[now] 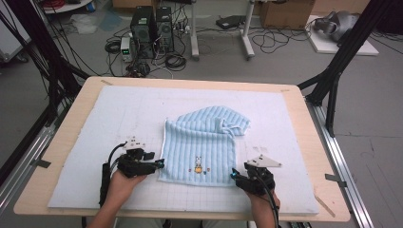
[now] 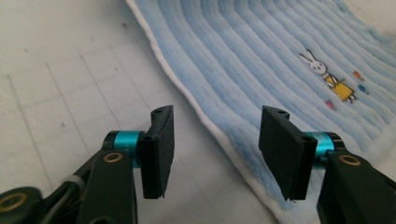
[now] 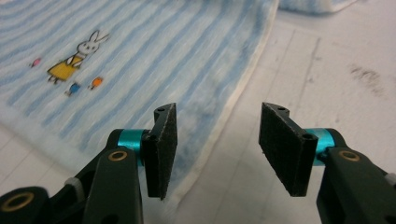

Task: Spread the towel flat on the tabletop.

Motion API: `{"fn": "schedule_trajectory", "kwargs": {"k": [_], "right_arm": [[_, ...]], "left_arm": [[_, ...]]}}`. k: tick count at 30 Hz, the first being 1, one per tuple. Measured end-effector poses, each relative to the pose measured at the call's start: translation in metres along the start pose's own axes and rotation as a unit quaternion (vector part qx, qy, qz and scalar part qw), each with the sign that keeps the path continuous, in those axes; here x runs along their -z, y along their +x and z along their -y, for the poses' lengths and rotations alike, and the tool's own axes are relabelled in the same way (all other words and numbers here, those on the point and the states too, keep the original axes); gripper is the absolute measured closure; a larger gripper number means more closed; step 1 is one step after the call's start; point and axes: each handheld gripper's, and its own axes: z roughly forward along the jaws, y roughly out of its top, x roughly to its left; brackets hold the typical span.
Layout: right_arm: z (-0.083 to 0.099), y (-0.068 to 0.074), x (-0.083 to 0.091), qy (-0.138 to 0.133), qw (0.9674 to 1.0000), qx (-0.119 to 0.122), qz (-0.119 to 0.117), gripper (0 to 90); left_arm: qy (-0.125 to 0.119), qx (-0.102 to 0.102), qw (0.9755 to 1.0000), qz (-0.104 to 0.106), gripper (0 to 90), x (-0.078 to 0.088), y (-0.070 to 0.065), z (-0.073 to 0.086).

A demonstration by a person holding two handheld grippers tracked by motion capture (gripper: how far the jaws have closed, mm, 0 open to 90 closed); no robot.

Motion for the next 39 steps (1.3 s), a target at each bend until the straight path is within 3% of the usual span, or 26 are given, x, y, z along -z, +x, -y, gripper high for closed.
{"fn": "schedule_trajectory", "kwargs": {"k": [4,6,9,12,15,18,20,22,26,32,39], "right_arm": [[0.005,0.007,-0.004,0.017,0.9998,0.012,0.004,46.7],[0.008,0.009,-0.004,0.011,0.9998,0.015,0.011,46.8],[0.009,0.010,-0.004,0.010,0.9997,0.018,0.015,46.7],[0.009,0.011,-0.004,0.008,0.9996,0.019,0.016,46.5],[0.011,0.011,-0.004,0.003,0.9996,0.019,0.019,45.5],[0.011,0.012,-0.004,0.004,0.9995,0.019,0.023,43.7],[0.012,0.012,-0.003,0.004,0.9995,0.020,0.023,43.1],[0.013,0.013,-0.002,0.005,0.9995,0.021,0.022,43.6],[0.014,0.015,0.001,0.005,0.9995,0.030,0.003,63.9],[0.015,0.021,0.003,0.006,0.9991,0.041,-0.012,81.3],[0.021,0.025,0.012,0.010,0.9984,0.049,-0.026,84.5]], "left_arm": [[0.006,0.005,0.9999,0.015,50.6,0.001,-0.005,0.008],[0.008,0.000,0.9998,0.019,52.2,0.001,-0.010,0.010],[0.003,-0.013,0.9999,0.005,52.9,0.000,-0.015,0.012],[-0.002,-0.042,0.9990,-0.015,55.6,0.000,-0.021,0.015],[-0.013,-0.060,0.9979,-0.019,65.7,0.001,-0.025,0.021],[-0.013,-0.063,0.9980,-0.003,84.1,0.003,-0.026,0.023],[-0.009,-0.071,0.9974,-0.004,86.6,0.003,-0.027,0.024],[-0.007,-0.063,0.9980,0.004,87.1,0.004,-0.027,0.024],[-0.008,-0.053,0.9985,0.012,87.5,0.007,-0.026,0.026],[-0.002,-0.057,0.9982,0.020,87.6,0.012,-0.027,0.030],[-0.001,-0.058,0.9977,0.036,87.6,0.023,-0.027,0.039]]}}
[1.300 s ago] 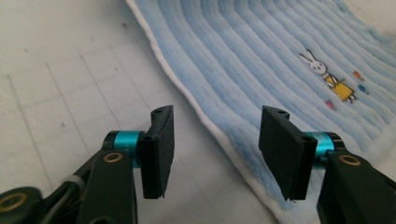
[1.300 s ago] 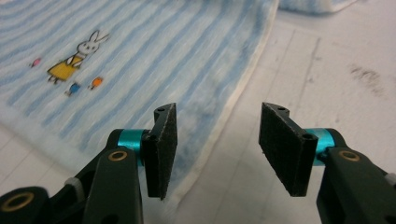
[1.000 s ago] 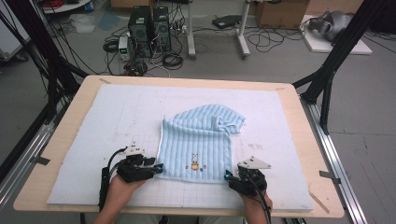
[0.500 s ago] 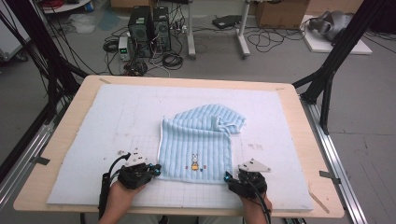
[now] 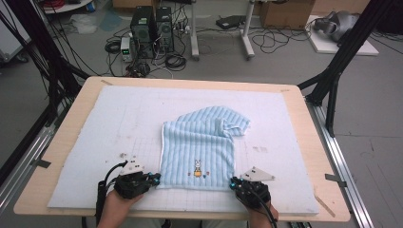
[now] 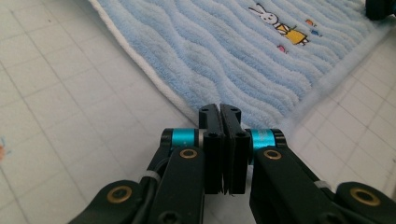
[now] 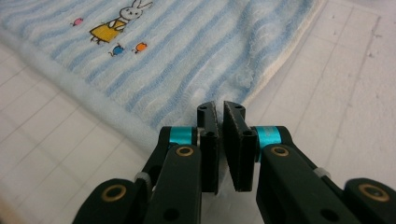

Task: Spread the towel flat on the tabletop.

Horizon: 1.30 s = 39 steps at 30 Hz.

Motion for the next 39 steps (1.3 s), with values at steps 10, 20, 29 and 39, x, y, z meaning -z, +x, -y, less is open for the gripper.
{"fn": "schedule_trajectory", "kwargs": {"k": [10,20,29,39], "right_arm": [[0.025,0.005,0.039,-0.015,0.9999,0.000,-0.004,85.0],[0.009,0.007,0.015,-0.011,0.9997,-0.021,0.003,67.5],[0.021,0.013,0.025,0.003,0.9992,-0.003,-0.041,87.0],[0.061,0.027,0.064,-0.005,0.9984,-0.003,-0.056,86.8]], "left_arm": [[-0.005,-0.018,0.9996,0.022,87.6,0.018,-0.014,0.020],[-0.010,-0.008,0.9994,0.031,87.6,0.018,-0.014,0.023],[-0.019,0.001,0.9982,0.056,87.6,0.026,-0.017,0.035],[-0.002,-0.032,0.9931,0.113,89.3,0.042,-0.042,0.057]]}}
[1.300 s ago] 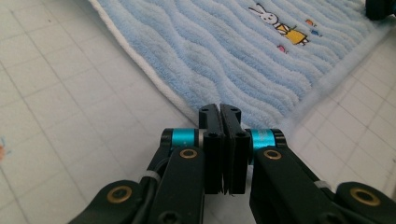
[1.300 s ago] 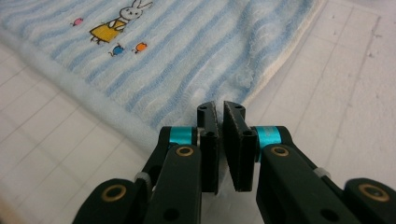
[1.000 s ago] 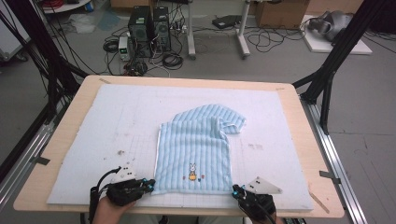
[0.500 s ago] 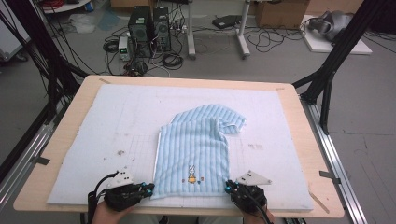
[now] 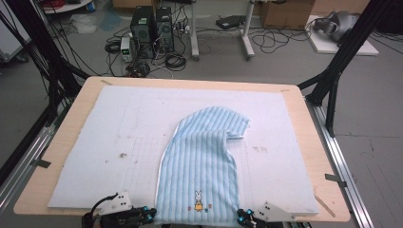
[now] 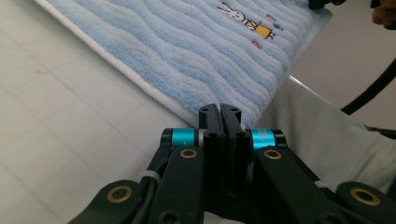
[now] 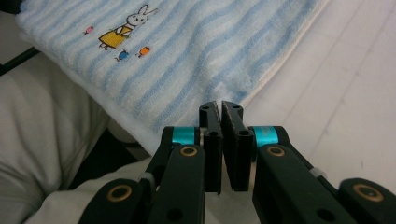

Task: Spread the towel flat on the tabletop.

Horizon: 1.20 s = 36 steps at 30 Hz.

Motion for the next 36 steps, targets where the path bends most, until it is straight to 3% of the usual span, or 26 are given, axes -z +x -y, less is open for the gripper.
{"fn": "schedule_trajectory", "kwargs": {"k": [1,3,4,9,12,17,21,24,27,30,33,36], "right_arm": [[0.003,0.001,0.002,0.002,1.0000,0.001,0.005,86.8],[0.006,0.000,0.006,-0.005,1.0000,-0.005,0.004,86.2],[0.005,0.000,0.007,-0.010,0.9999,-0.008,0.005,85.1],[-0.008,-0.012,0.009,-0.057,0.9974,-0.042,0.010,65.5],[-0.023,-0.017,0.006,-0.071,0.9962,-0.041,0.028,62.8],[-0.049,-0.034,-0.023,-0.057,0.9948,-0.047,0.070,59.3],[-0.064,-0.046,-0.051,-0.031,0.9946,-0.051,0.084,56.3],[-0.072,-0.052,-0.062,-0.025,0.9937,-0.057,0.094,55.4],[-0.076,-0.058,-0.069,-0.012,0.9925,-0.058,0.107,57.3],[-0.076,-0.065,-0.075,0.002,0.9930,-0.064,0.099,66.1],[-0.076,-0.065,-0.074,0.005,0.9955,-0.051,0.080,86.6],[-0.075,-0.059,-0.071,0.012,0.9969,-0.022,0.074,88.0]], "left_arm": [[-0.001,0.003,1.0000,0.001,88.5,0.000,0.000,0.000],[-0.012,0.017,0.9998,-0.007,72.2,0.001,0.003,-0.001],[-0.019,0.021,0.9995,-0.013,68.3,0.001,0.005,-0.002],[-0.056,0.041,0.9965,-0.047,57.3,0.006,0.020,-0.019],[-0.070,0.044,0.9944,-0.065,52.3,0.008,0.033,-0.036],[-0.078,0.039,0.9929,-0.081,49.4,0.003,0.056,-0.069],[-0.088,0.055,0.9902,-0.093,47.1,-0.006,0.078,-0.088],[-0.093,0.064,0.9882,-0.104,46.4,-0.011,0.092,-0.099],[-0.100,0.071,0.9863,-0.111,46.2,-0.015,0.103,-0.110],[-0.094,0.069,0.9868,-0.113,45.5,-0.017,0.112,-0.125],[-0.097,0.058,0.9863,-0.120,43.6,-0.020,0.118,-0.138],[-0.103,0.056,0.9853,-0.124,42.9,-0.023,0.124,-0.148]]}}
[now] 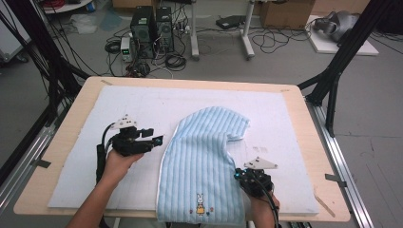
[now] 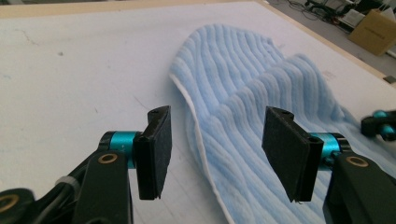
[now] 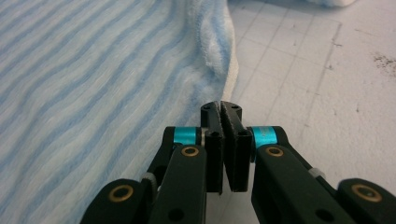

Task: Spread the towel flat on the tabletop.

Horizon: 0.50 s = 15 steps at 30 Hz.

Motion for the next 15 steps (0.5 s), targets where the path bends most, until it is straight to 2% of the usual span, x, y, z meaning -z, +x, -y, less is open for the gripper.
{"fn": "schedule_trajectory", "kwargs": {"k": [1,4,7,12,15], "right_arm": [[0.002,0.000,0.002,0.000,1.0000,0.000,-0.002,88.0],[0.009,-0.002,0.011,-0.005,1.0000,0.000,-0.008,88.0],[0.018,-0.002,0.023,-0.008,0.9999,-0.008,-0.008,88.0],[0.035,-0.002,0.040,-0.001,0.9999,-0.010,0.000,88.0],[0.042,-0.003,0.049,0.002,0.9999,-0.011,-0.001,87.9]], "left_arm": [[-0.008,0.000,1.0000,-0.002,42.9,-0.002,0.001,-0.002],[-0.002,-0.004,1.0000,-0.008,42.6,-0.009,0.005,-0.008],[-0.010,-0.005,0.9999,-0.013,42.6,-0.017,0.007,-0.011],[0.009,-0.003,0.9997,-0.021,42.5,-0.037,0.011,-0.010],[0.009,-0.001,0.9997,-0.023,42.5,-0.046,0.011,-0.010]]}}
